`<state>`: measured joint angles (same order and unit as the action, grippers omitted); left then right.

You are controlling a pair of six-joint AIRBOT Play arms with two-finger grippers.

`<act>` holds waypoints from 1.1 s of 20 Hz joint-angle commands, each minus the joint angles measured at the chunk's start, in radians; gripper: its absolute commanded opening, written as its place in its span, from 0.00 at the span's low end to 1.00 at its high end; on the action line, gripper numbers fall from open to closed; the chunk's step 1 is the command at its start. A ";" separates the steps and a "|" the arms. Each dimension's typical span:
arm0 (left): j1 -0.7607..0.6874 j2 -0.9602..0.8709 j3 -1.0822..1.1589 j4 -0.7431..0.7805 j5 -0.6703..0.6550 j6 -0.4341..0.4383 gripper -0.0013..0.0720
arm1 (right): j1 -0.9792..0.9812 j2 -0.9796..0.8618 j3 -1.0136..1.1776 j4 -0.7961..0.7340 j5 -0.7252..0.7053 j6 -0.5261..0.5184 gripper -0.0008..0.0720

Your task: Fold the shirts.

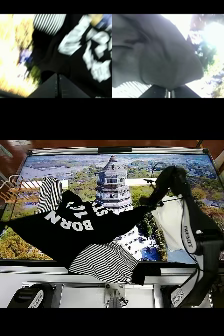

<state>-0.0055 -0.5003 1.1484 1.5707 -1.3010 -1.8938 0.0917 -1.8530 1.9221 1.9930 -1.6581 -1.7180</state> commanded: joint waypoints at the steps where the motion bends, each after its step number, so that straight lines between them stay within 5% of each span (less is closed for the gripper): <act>1: 0.000 -0.038 0.127 -0.096 0.273 0.000 0.10 | -0.040 0.216 0.116 0.076 0.226 -0.024 0.12; 7: 0.001 -0.121 0.348 -0.046 0.702 -0.002 0.10 | -0.051 0.633 0.180 0.045 1.016 -0.022 0.12; 15: 0.001 -0.223 0.375 -0.026 0.855 -0.045 0.10 | -0.051 0.818 0.180 -0.133 1.034 -0.022 0.12; 19: 0.001 -0.215 0.375 -0.026 0.698 0.097 0.10 | -0.051 0.828 0.180 -0.134 1.011 -0.014 0.12; 22: 0.001 -0.228 0.371 -0.026 0.509 0.113 0.10 | -0.051 0.826 0.167 -0.132 0.941 0.025 0.12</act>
<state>-0.0055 -0.7189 1.5208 1.5436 -0.6353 -1.8244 0.0410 -1.0328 2.0972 1.8668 -0.6701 -1.7210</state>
